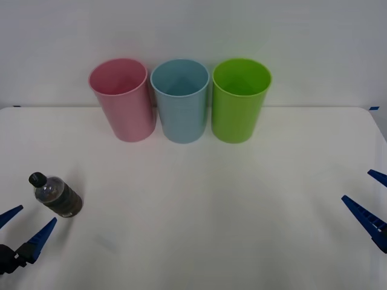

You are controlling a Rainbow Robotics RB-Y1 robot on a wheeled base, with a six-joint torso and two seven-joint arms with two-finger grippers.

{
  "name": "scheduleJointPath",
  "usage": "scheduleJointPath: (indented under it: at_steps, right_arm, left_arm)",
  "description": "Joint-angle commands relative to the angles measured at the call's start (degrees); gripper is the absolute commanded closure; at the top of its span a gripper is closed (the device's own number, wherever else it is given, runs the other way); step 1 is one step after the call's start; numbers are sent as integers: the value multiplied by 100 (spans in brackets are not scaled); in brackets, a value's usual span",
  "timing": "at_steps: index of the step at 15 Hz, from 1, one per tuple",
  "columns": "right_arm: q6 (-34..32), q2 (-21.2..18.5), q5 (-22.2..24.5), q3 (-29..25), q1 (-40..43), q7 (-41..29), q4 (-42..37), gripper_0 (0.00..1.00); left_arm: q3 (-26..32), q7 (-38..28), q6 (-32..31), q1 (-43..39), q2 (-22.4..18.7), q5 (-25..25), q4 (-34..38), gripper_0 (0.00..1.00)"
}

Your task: Grasp the object on the table and drop it into the matching bin: aluminum can to the light blue bin, PET bottle to the pink bin.

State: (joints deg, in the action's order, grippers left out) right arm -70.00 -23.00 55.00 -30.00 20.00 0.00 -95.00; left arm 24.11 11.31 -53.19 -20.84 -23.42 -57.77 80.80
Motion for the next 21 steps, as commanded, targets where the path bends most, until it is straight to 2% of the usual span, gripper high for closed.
scheduleJointPath:
  at_steps: [1, 9, 15, 21]
  right_arm:
    - [0, 0, 0, 0, 0, 0, 0, 0]
    - [0, 0, 0, 0, 0, 0, 0, 0]
    - [0, 0, 0, 0, 0, 0, 0, 0]
    - [0, 0, 0, 0, 0, 0, 0, 0]
  left_arm:
    - [-20, 29, 55, 203, 101, -174, -91, 0]
    - [15, 29, 406, 678, 540, -718, -117, 0]
    - [-47, 64, 476, 1170, 540, -868, -548, 0]
    - [-82, 64, 476, 1214, 549, -868, -583, 0]
